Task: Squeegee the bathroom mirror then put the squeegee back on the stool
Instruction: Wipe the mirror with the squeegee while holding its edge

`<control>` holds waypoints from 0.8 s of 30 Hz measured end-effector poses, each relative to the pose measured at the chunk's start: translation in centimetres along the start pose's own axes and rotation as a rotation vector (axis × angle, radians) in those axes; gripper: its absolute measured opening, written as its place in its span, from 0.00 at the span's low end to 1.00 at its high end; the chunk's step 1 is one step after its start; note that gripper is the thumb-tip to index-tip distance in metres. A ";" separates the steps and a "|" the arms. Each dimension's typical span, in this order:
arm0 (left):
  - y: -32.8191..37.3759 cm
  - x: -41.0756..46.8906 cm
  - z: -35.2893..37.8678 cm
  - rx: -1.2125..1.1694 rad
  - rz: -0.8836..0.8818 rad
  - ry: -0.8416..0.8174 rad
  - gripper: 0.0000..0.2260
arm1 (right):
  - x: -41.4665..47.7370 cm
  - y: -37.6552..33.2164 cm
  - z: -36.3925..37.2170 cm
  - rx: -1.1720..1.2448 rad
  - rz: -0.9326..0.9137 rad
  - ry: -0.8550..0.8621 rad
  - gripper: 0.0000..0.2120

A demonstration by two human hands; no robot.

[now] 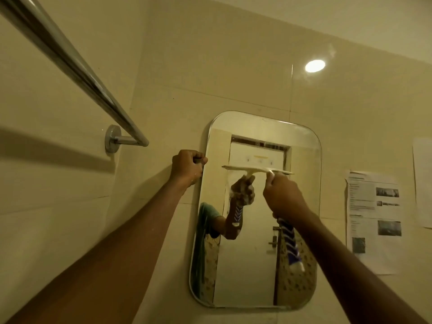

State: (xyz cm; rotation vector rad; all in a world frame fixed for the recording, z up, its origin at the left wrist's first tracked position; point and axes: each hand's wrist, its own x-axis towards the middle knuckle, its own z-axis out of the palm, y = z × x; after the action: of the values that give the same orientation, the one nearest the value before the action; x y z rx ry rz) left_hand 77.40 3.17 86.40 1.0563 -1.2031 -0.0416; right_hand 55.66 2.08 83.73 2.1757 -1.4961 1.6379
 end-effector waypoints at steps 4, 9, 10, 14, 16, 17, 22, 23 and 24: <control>0.2 -0.2 0.0 0.000 -0.006 0.006 0.12 | 3.1 -1.5 -3.1 -0.051 0.011 -0.026 0.18; 0.1 0.1 0.2 0.011 -0.020 0.008 0.12 | 9.2 -5.3 -7.4 -0.241 -0.097 0.044 0.06; 0.0 0.2 0.2 0.010 -0.020 0.007 0.12 | 9.4 -5.3 -7.4 -0.258 -0.086 0.023 0.05; -0.3 0.5 0.2 0.000 -0.016 -0.006 0.12 | 6.1 -3.0 -4.8 -0.172 -0.028 -0.019 0.13; -0.3 0.5 0.2 0.015 -0.005 -0.003 0.12 | 3.2 -1.4 -2.7 -0.067 0.013 -0.019 0.16; -0.3 0.4 0.2 0.019 0.000 0.000 0.12 | 1.8 -0.8 -1.6 -0.030 0.023 -0.028 0.16; -0.1 -0.1 0.2 0.016 0.006 0.016 0.12 | -0.4 0.1 -0.6 -0.106 0.061 -0.138 0.17; 0.0 -0.2 0.2 0.015 0.007 0.019 0.12 | 0.1 -0.3 -1.2 -0.093 0.057 -0.127 0.19; 0.0 -0.3 0.2 0.015 0.009 0.019 0.12 | 0.8 -0.8 -1.9 -0.077 0.041 -0.095 0.19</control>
State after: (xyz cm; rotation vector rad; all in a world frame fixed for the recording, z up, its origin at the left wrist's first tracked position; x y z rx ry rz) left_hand 77.16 3.21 86.18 1.0622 -1.1920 -0.0158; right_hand 54.79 2.97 85.60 2.2258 -1.6100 1.4805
